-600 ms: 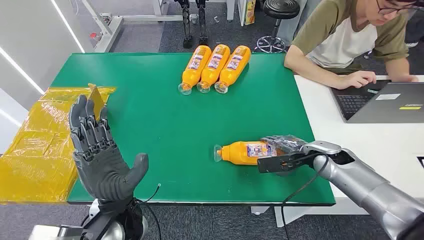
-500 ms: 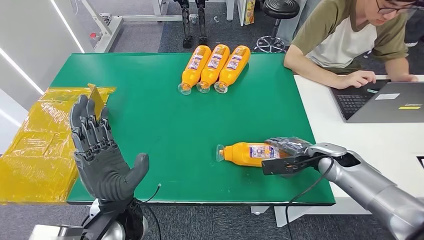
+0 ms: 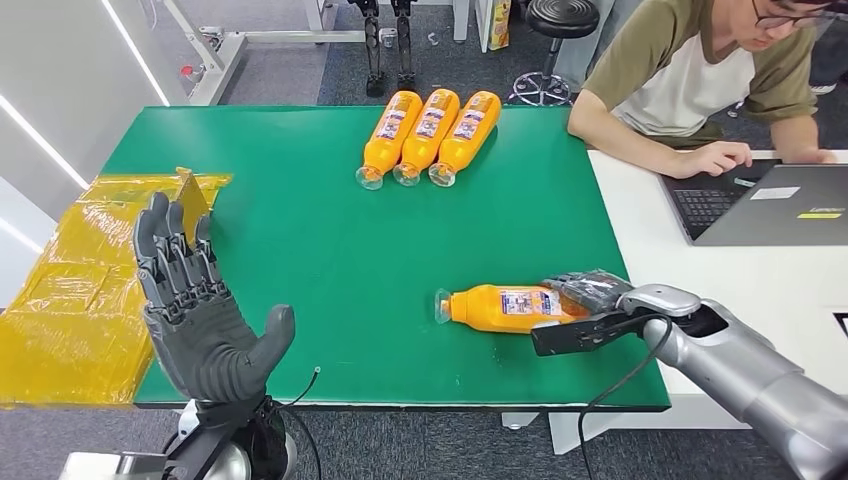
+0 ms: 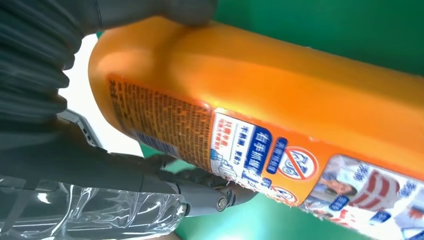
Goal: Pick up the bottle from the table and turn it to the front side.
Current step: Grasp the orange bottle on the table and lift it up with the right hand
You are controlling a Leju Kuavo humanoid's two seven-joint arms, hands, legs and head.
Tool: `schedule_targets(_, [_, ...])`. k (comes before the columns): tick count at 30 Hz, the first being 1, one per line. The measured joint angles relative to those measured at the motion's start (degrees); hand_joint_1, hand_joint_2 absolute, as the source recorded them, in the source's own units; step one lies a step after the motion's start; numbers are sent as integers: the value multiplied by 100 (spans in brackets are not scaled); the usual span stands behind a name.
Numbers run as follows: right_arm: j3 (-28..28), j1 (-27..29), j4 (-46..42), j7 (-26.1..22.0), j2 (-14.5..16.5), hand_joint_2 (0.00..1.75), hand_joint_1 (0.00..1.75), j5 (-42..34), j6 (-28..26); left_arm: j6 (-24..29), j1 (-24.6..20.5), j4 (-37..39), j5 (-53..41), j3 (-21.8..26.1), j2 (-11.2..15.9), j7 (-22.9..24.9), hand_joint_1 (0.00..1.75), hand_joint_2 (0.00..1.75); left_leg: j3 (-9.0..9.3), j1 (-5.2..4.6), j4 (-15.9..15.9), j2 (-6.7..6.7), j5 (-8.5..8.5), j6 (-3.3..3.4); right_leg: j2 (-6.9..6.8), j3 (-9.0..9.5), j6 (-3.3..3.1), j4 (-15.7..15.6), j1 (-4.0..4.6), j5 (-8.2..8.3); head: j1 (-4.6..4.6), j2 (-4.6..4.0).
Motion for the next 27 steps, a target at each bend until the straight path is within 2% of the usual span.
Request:
schedule_targets(8, [-25,178,19,34,133,175,175,274,-641,73,26,0,-33,0,2,-10,0,175,1,0,0,-1,0,0,0,0,1,-1,0,-1,-1,0])
schedule_targets(12, [-179,393,-76,48,152,175,175,422,-925,72,49,-1,-60,1,2,-12,0,175,2,1,0,0,-1,1,0,2,0,-1,1,-1,-1,0])
schedule_targets(15, [-419,692,-195,141,235,175,175,652,-1363,79,96,-4,-106,2,2,-13,0,175,1,1,-1,-1,-1,0,-1,3,0,0,1,-1,0,0])
schedule_targets(18, [-772,1073,-329,302,414,175,175,817,-2006,110,141,-9,-139,2,1,-21,0,175,1,3,-2,-3,0,0,-2,2,0,0,2,-1,-1,0])
schedule_targets(23, [-1654,1880,-750,435,908,175,175,974,-3465,206,221,-13,-193,4,-6,-54,0,175,0,5,-5,-10,-2,-2,-8,1,-7,0,4,-10,-1,0])
schedule_targets(25, [-2019,2219,-980,310,1155,175,175,828,-4091,232,236,-13,-194,4,-22,-26,0,175,-1,5,-7,-13,-3,-4,-12,1,-10,0,4,-14,-2,0])
schedule_targets(27, [-2383,2560,-1224,-8,1470,175,175,477,-4821,183,244,-11,-147,4,-51,94,0,175,0,6,-8,-14,-5,-5,-13,1,-10,0,5,-18,-1,0])
